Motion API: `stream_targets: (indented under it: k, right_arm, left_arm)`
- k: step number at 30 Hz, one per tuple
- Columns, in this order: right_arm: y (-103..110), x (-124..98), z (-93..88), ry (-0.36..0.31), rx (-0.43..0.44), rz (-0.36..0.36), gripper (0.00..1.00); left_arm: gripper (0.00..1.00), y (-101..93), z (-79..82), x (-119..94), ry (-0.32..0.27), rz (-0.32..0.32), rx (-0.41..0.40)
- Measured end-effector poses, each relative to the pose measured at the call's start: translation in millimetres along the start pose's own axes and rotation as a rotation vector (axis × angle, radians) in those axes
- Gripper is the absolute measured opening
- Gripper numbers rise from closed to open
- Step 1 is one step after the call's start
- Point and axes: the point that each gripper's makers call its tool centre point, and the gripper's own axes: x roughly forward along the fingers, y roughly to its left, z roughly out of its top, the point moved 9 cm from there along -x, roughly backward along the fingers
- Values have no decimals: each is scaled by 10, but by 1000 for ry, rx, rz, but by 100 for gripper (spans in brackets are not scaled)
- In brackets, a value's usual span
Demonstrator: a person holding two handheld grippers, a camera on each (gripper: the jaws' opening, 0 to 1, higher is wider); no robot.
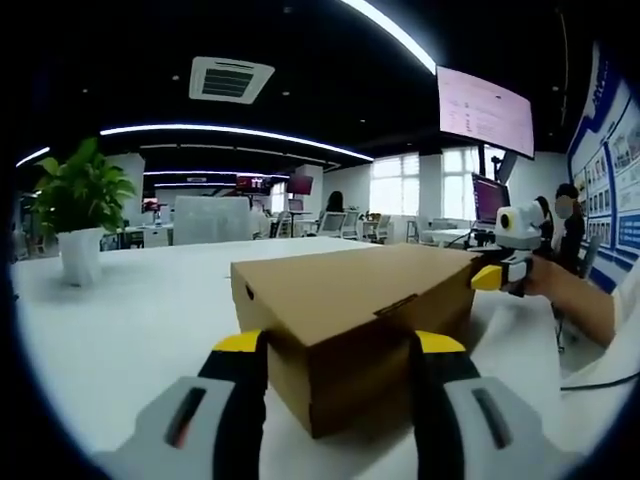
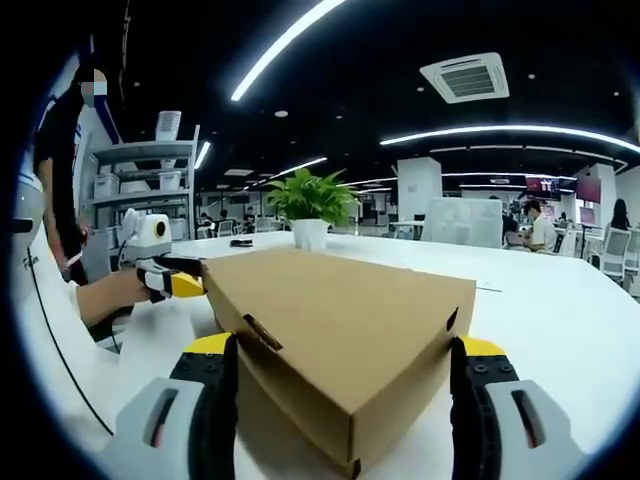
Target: Operate the shoe box by opening the lid, removing the specified soft item, and placing it in the target area until the item is outside and the box remains undamaged.
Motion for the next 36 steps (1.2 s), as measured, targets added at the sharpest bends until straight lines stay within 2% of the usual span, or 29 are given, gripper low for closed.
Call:
stream_targets:
  k: [3, 5, 7, 10, 13, 24, 26, 27, 31, 35, 36]
  right_arm:
    - [7, 1, 0, 1, -1, 0, 91]
    - [9, 0, -4, 4, -8, -1, 91]
    - [20, -3, -29, 21, -62, -2, 91]
    - [39, -4, -22, 20, -53, -10, 91]
    - [35, -13, -20, 22, -51, -16, 91]
    - [47, -27, -6, 35, -53, -13, 91]
    - [54, -31, -3, 38, -57, -18, 92]
    - [62, -49, -12, 25, -73, -21, 91]
    - [17, -141, 42, -6, -83, -34, 87]
    - [10, -224, 114, -34, -95, -38, 86]
    - [-3, -257, 119, -32, -96, -37, 86]
  left_arm:
    - [58, 22, -15, -5, 1, -9, 39]
    - [60, 29, 6, -11, 10, -27, 28]
    - [59, 40, 22, -6, 12, -20, 2]
    - [58, 28, 2, 14, 10, -13, 27]
    - [59, 17, 2, 39, -17, -14, -7]
    - [59, 29, 34, 59, 13, -10, 16]
    - [59, 34, 31, 46, -6, -8, 8]
    - [60, 32, 33, 45, -27, -8, -16]
    - [61, 26, 45, 23, -21, -21, 2]
    - [61, 4, 153, -44, -63, -44, 12]
    - [62, -1, 183, -75, -58, -43, 14]
